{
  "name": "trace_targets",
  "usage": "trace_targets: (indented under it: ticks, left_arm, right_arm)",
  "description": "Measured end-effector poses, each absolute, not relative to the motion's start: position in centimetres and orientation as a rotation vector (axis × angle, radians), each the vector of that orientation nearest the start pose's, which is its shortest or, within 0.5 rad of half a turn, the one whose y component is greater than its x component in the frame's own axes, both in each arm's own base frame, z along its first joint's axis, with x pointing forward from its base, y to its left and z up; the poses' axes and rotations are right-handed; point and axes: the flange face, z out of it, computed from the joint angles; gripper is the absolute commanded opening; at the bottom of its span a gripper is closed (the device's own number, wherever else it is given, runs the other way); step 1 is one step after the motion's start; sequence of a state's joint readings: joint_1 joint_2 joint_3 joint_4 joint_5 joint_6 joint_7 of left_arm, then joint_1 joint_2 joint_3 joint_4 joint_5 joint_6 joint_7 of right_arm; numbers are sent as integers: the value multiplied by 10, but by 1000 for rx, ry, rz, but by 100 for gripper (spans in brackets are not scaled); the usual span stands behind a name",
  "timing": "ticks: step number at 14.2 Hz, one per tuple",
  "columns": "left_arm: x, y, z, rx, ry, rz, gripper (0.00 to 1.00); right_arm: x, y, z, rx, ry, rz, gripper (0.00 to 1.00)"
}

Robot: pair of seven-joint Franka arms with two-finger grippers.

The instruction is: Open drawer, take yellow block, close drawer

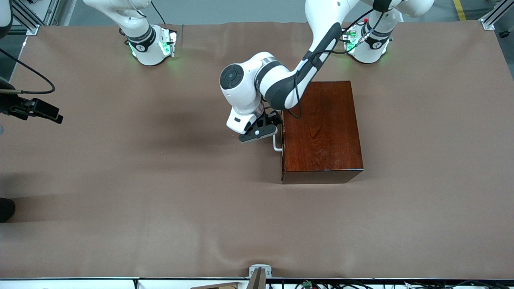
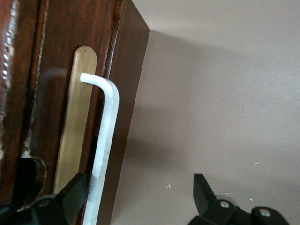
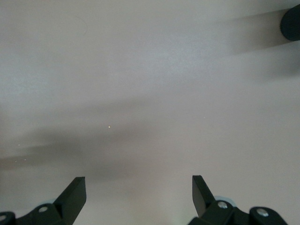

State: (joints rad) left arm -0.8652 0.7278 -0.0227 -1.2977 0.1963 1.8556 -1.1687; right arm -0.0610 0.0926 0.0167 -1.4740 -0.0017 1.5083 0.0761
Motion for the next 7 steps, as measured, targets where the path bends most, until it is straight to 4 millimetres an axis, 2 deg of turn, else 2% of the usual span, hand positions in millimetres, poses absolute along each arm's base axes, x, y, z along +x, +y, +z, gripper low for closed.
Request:
trace_targets:
  ticks: [4, 7]
  left_arm:
    - [470, -548, 287, -2877, -308, -67, 100]
    - [469, -549, 286, -2880, -289, -65, 100]
  right_arm:
    - [576, -26, 612, -3136, 189, 91, 100]
    - [576, -26, 612, -3136, 189, 91, 100]
